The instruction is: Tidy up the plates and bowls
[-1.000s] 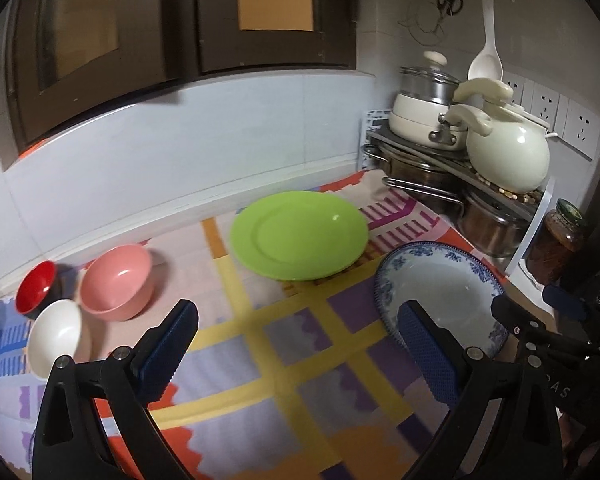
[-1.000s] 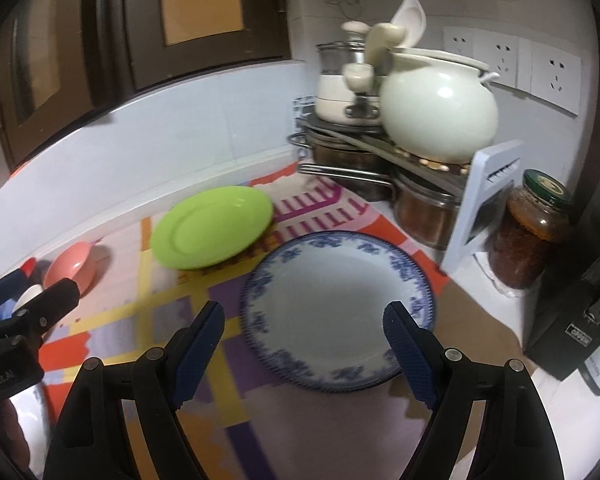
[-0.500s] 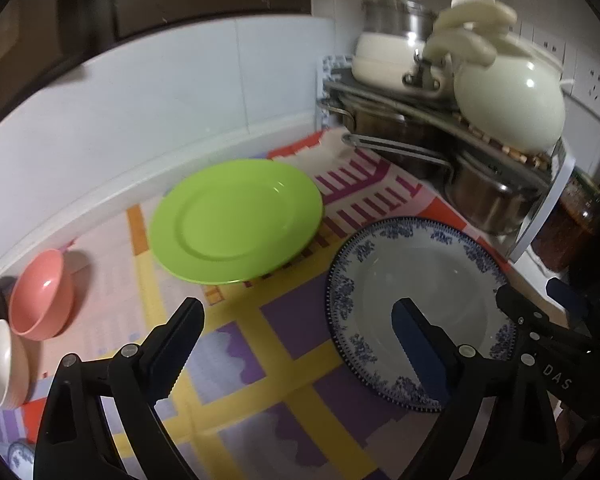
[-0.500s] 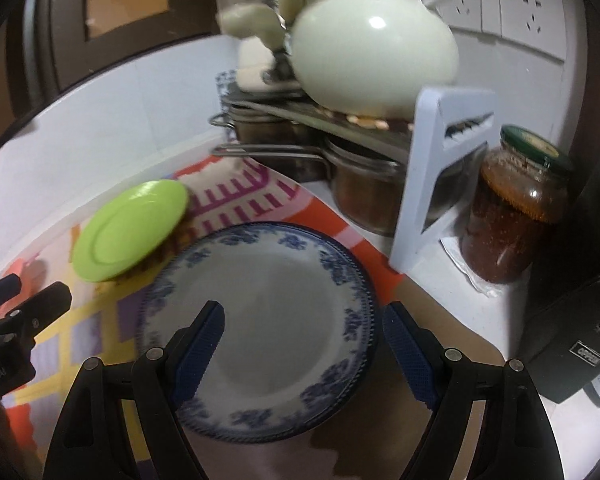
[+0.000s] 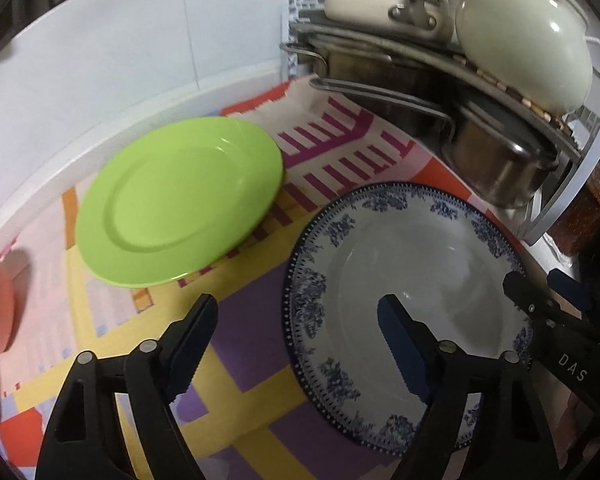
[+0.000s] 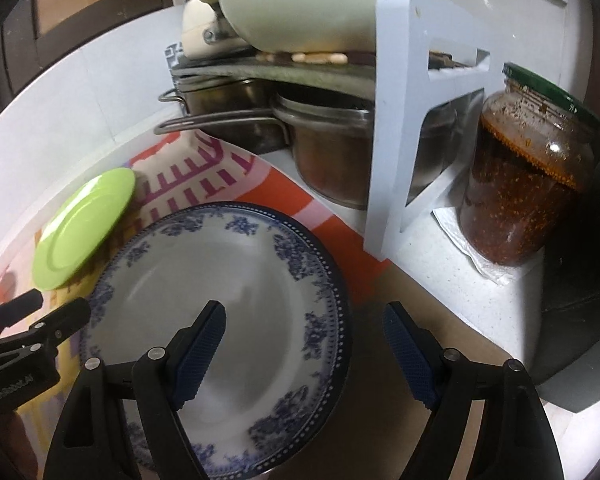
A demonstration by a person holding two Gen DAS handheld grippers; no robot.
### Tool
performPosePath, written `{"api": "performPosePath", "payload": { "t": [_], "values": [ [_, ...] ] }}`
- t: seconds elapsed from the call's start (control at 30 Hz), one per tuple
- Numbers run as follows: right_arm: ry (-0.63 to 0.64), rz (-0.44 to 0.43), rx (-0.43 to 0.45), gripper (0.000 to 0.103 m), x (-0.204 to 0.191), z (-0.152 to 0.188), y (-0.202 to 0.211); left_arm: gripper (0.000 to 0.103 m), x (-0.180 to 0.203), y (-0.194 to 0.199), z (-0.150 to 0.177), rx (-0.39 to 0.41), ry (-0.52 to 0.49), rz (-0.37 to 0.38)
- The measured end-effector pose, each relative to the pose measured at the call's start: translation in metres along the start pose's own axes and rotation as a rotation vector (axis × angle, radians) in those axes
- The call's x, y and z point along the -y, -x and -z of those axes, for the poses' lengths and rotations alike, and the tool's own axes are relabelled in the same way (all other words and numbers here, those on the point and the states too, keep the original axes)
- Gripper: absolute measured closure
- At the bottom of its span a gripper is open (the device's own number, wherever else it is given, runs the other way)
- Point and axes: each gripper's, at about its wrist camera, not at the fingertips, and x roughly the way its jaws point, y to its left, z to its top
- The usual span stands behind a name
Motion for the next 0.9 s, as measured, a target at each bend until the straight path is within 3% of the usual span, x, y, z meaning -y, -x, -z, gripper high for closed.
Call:
{"api": "performPosePath", "payload": {
  "t": [0.33,0.9],
  "values": [
    [-0.003,0.003,-0.05,0.043,0.008,0.001,-0.02,0.032,0.005,-0.023,-0.001,-0.049,-0.014,0.02],
    [0.032,0.014,-0.07,0.065,0.007,-0.002,-0.029,0.062,0.005,-0.033,-0.006,-0.081,0.002,0.048]
  ]
}}
